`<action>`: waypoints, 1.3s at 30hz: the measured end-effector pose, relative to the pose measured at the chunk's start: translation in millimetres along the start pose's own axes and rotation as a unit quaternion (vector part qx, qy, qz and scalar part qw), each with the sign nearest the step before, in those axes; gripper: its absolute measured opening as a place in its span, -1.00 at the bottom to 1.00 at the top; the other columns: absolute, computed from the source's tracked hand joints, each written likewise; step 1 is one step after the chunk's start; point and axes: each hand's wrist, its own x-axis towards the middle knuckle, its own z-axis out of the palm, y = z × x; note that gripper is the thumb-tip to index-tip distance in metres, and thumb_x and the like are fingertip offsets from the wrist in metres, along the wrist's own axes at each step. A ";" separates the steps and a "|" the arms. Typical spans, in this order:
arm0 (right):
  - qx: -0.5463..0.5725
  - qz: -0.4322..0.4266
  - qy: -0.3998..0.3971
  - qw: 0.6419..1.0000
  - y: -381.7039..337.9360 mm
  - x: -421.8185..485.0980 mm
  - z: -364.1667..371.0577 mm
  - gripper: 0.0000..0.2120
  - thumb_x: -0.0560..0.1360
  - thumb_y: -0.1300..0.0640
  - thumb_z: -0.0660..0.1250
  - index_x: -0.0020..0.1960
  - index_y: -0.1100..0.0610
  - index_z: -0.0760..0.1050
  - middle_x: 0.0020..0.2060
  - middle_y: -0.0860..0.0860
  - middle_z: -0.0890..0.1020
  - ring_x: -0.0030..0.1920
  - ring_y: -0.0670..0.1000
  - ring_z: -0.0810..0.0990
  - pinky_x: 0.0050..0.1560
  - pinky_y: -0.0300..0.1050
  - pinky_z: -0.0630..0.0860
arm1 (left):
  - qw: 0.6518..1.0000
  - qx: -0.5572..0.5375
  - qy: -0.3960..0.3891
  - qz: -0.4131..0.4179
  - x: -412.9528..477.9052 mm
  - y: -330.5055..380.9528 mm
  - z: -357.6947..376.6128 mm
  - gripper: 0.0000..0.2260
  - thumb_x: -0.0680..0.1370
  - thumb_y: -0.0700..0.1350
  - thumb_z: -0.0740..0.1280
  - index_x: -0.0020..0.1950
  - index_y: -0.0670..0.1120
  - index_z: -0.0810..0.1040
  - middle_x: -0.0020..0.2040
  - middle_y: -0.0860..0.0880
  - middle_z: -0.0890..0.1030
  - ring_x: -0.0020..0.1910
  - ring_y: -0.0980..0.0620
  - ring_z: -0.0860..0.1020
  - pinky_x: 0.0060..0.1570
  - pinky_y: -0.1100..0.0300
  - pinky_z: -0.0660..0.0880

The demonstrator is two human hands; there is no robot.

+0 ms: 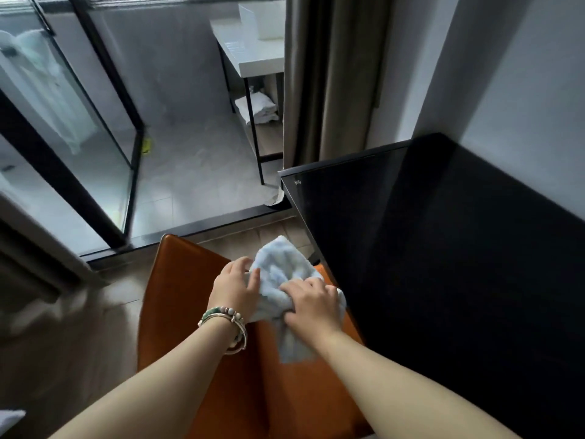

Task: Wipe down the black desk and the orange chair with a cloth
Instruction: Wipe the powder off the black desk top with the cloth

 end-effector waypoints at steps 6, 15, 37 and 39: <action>0.001 0.063 0.059 0.996 12.3 -68.9 -21.4 -0.60 0.38 0.04 0.25 0.22 -0.11 0.42 0.19 -0.21 0.48 0.22 0.00 0.33 0.05 -0.09 0.15 | 0.999 -0.005 -0.031 0.033 -63.0 0.1 5.1 -0.70 0.57 -0.07 0.20 0.29 -0.10 0.43 0.26 -0.10 0.48 0.24 -0.10 0.42 0.16 0.14 0.33; 0.013 0.147 0.175 0.973 72.9 -183.5 -65.1 -0.61 0.40 0.08 0.28 0.21 -0.11 0.45 0.21 -0.25 0.47 0.24 -0.05 0.32 0.12 -0.09 0.12 | 0.987 -0.013 -0.087 0.132 -137.7 63.1 54.9 -0.68 0.58 -0.02 0.18 0.32 -0.02 0.40 0.30 -0.07 0.45 0.26 -0.07 0.40 0.17 0.09 0.36; -0.037 0.267 0.021 0.963 194.0 -480.3 -56.9 -0.46 0.42 -0.19 0.13 0.38 -0.27 0.12 0.44 -0.22 0.10 0.40 -0.04 0.01 0.21 0.06 0.19 | 0.973 0.069 -0.107 0.190 -427.4 107.1 157.9 -0.61 0.57 -0.19 0.18 0.40 -0.04 0.34 0.43 -0.01 0.29 0.42 -0.01 0.23 0.36 0.16 0.22; -0.024 0.182 0.021 0.983 167.4 -491.1 -44.4 -0.51 0.39 -0.16 0.19 0.32 -0.26 0.26 0.39 -0.26 0.22 0.37 -0.06 0.13 0.14 -0.05 0.19 | 0.980 0.034 -0.091 0.175 -433.2 103.7 151.6 -0.62 0.54 -0.23 0.21 0.36 -0.10 0.41 0.37 -0.05 0.38 0.36 -0.05 0.33 0.31 0.16 0.28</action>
